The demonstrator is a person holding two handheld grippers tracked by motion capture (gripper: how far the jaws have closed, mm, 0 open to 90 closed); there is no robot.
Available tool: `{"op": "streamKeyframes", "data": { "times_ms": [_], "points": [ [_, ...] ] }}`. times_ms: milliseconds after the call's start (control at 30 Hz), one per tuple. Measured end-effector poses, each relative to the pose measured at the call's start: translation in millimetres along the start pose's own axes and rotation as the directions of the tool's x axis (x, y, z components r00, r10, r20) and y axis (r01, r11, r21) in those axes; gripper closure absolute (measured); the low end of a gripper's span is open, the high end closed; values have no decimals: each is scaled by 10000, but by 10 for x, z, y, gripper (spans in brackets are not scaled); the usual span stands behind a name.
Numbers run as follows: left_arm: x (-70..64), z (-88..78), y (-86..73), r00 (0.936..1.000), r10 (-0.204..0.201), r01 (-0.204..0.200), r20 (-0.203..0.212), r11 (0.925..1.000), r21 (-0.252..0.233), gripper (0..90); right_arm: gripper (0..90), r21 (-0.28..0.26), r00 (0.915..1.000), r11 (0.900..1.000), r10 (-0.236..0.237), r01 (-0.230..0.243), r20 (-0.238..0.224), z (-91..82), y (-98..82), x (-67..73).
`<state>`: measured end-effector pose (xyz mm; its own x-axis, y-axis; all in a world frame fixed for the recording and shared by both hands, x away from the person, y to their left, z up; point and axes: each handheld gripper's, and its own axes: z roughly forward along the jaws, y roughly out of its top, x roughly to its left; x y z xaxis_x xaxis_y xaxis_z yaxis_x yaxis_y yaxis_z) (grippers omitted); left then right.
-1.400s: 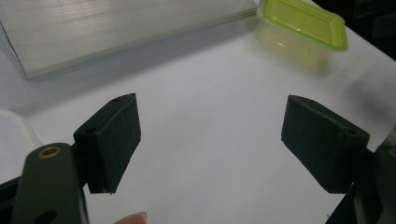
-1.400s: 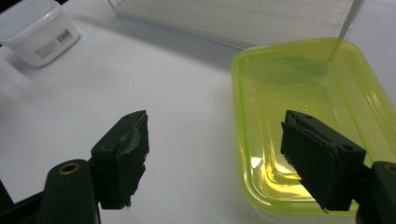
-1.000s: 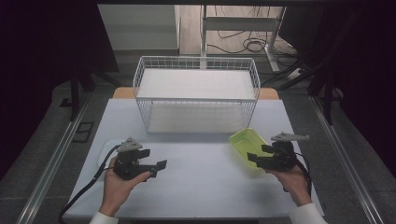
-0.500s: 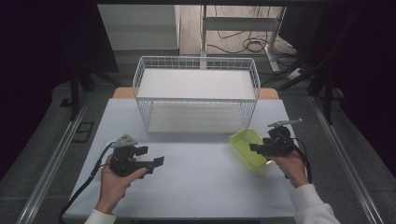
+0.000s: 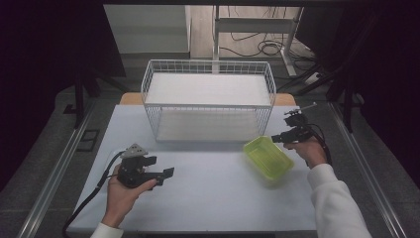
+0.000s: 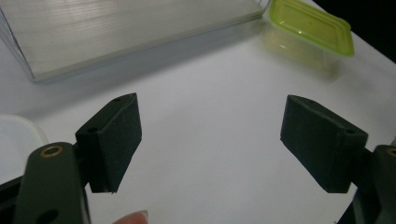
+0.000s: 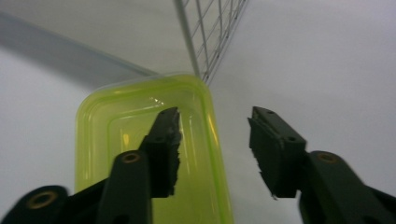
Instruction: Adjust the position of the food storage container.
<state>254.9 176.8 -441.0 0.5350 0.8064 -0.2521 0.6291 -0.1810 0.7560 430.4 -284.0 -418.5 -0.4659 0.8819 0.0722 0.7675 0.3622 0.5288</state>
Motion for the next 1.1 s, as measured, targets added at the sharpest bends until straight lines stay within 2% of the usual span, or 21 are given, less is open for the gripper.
{"op": "streamKeyframes", "data": {
  "times_ms": [33, 133, 233, 267, 300, 333, 400, 467, 567, 700, 767, 867, 1100],
  "points": [
    [0, 15, -6, 10000, 60, -60, -53, 10000, 70, 196, 613, 175, 10000, 9998, -9, 10, -29, 67, 44, -44],
    [-3, 20, -8, 10000, 77, -77, -36, 9999, 79, 195, 712, 483, 9999, 9988, 114, -119, 101, 187, 86, -111],
    [4, 21, -12, 9998, 119, -117, -142, 9998, 129, 195, 808, 572, 9997, 9981, 229, -236, 123, 284, 108, -170],
    [4, 21, -12, 9998, 119, -117, -142, 9998, 129, 195, 808, 572, 9997, 9981, 229, -236, 123, 284, 108, -170],
    [4, 19, -13, 9998, 129, -127, -142, 9998, 136, 195, 874, 607, 9992, 9974, 386, -390, 75, 328, 125, -207],
    [5, 15, -14, 9999, 116, -115, -120, 9998, 135, 195, 887, 657, 9993, 9971, 369, -372, 59, 341, 127, -216],
    [8, 8, -18, 10000, 27, -27, -53, 10000, 40, 194, 890, 885, 9995, 9956, 298, -305, 85, 379, 120, -225],
    [16, 3, -26, 9997, -13, 13, -228, 10000, 14, 191, 891, 1171, 9998, 9930, 161, -174, 120, 426, 102, -225],
    [32, 1, -35, 9996, -59, 60, -263, 10000, 17, 191, 891, 1140, 10000, 9934, 86, -81, -34, 458, 94, -187],
    [49, 0, -39, 9993, -78, 79, -363, 10000, 20, 192, 892, 1140, 9996, 9934, -127, 157, -269, 470, 94, -74],
    [53, 7, -39, 9992, -100, 102, -385, 9999, 28, 192, 892, 1232, 9994, 9919, -303, 324, -194, 472, 82, -40],
    [52, 30, -43, 9993, -119, 124, -364, 9999, 111, 193, 892, 1235, 9982, 9909, -497, 534, -322, 482, 68, 25],
    [66, 37, -46, 9994, -169, 173, -298, 9998, 131, 195, 892, 1144, 9917, 9894, -785, 900, -1015, 528, 21, 304]
  ]
}}
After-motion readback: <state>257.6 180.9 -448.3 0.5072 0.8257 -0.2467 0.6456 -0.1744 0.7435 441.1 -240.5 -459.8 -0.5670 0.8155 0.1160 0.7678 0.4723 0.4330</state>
